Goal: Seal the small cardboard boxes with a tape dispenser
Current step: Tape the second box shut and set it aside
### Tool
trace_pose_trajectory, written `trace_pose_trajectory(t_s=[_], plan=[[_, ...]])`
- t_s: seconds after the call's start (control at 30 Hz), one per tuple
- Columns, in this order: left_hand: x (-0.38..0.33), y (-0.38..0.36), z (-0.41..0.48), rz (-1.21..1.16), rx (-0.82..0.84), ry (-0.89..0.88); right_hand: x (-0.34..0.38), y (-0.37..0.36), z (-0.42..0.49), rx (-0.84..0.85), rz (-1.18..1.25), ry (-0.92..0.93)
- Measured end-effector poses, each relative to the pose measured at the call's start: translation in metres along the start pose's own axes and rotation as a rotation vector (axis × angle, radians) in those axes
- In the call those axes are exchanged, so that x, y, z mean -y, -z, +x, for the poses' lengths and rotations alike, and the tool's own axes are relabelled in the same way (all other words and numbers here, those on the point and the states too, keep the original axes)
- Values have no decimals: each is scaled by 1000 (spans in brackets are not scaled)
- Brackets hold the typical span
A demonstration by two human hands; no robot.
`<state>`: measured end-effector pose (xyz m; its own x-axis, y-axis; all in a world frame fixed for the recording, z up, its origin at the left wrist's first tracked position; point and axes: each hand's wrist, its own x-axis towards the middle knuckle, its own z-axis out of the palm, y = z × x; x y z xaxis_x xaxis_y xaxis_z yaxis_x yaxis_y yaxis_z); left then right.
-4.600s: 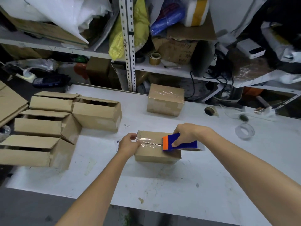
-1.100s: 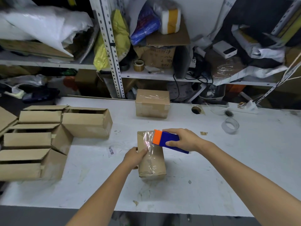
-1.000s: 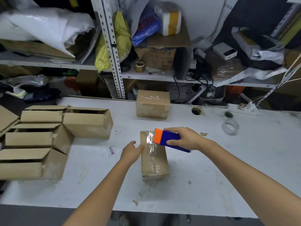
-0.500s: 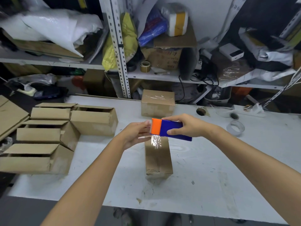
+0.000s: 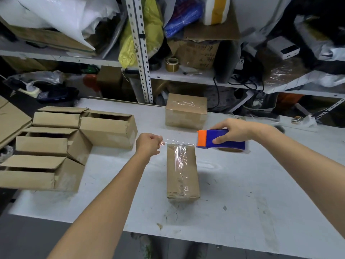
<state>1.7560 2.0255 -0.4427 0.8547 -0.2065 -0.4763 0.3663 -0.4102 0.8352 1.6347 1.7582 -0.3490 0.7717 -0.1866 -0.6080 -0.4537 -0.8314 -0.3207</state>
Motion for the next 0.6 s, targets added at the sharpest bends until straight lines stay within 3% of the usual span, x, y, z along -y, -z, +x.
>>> trace_pose_trajectory(t_s=[0.6], plan=[[41,-21,37,79,2,98,-2,-15,60,106,-80,-41]])
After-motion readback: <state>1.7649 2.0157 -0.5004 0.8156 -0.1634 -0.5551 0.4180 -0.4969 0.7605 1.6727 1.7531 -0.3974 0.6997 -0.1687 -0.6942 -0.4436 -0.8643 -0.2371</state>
